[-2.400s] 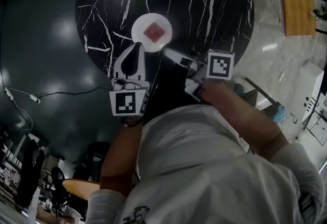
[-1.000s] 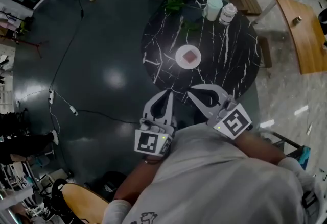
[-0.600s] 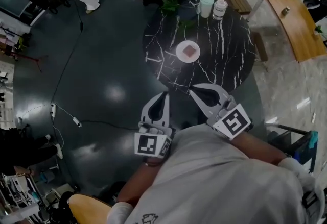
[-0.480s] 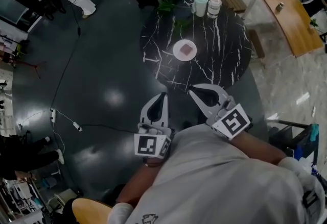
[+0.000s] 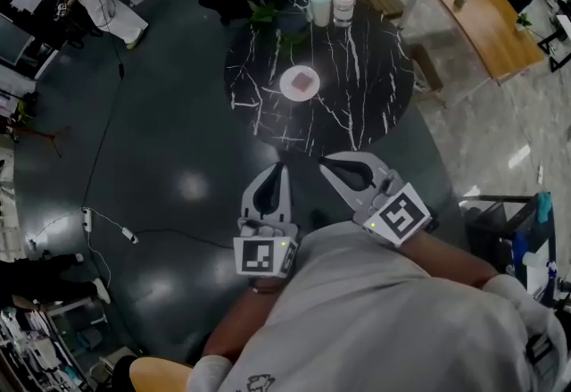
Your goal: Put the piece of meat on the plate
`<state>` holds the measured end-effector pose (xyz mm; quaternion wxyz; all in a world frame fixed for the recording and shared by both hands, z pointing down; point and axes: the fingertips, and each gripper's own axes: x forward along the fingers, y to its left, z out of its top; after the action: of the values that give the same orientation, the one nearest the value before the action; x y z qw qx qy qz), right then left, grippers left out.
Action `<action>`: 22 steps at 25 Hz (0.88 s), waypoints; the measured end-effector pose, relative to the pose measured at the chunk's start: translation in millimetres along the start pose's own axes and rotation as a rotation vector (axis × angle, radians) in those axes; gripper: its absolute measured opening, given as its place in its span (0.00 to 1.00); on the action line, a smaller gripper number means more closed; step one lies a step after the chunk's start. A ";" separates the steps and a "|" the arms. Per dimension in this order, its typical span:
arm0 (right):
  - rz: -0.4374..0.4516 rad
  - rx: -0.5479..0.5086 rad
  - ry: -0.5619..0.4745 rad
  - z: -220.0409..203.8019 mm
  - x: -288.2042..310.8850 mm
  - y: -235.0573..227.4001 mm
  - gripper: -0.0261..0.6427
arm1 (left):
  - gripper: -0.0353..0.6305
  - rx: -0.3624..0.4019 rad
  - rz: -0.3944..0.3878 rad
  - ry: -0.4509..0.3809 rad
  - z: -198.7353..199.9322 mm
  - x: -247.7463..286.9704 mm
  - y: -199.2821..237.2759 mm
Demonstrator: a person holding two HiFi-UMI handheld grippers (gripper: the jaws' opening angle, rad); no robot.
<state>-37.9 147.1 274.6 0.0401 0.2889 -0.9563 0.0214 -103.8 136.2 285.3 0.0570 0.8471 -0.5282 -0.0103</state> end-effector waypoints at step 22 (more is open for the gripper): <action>-0.003 0.010 -0.009 -21.0 -200.9 70.8 0.04 | 0.06 -0.028 0.084 -0.012 -23.7 -95.6 -194.4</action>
<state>91.0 318.0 276.4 0.0344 0.2904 -0.9560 0.0248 29.6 308.6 283.8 0.0661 0.8232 -0.5636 -0.0205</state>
